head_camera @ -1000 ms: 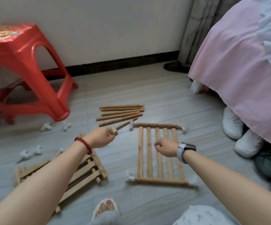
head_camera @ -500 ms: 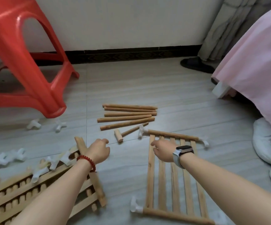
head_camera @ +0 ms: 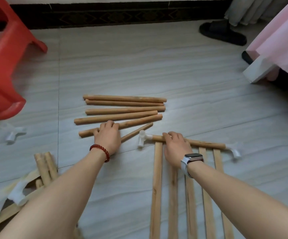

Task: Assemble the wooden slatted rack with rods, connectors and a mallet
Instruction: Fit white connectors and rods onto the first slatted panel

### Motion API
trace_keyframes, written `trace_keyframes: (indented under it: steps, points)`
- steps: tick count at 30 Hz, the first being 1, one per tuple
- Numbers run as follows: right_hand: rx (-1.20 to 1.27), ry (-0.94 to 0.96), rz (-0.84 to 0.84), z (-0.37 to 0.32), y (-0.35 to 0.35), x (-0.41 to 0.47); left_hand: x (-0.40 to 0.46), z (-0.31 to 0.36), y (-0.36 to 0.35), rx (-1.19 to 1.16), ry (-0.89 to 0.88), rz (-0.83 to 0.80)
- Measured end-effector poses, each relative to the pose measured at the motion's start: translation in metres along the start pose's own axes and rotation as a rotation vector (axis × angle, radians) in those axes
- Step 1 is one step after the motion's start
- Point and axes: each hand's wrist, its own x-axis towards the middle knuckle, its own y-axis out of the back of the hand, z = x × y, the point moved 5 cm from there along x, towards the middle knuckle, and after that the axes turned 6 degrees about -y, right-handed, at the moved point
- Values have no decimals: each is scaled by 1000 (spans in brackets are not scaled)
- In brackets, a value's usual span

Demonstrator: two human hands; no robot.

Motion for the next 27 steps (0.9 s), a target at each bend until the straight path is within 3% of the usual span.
trace_keyframes:
  steps: [5, 9, 15, 20, 27]
  points:
    - [-81, 29, 3, 6, -15, 27, 30, 4, -11, 17, -10, 59]
    - [-140, 78, 19, 11, -16, 34, 32, 12, -17, -103, -2, 98]
    - [-14, -73, 58, 42, 17, 27, 2, 25, 21, -537, -31, 360]
    - [95, -79, 171, 54, 68, -1, -19, 54, 53, -969, -69, 330]
    - [59, -59, 408, 76, 162, -76, -73, 123, 109, -1153, -198, 233]
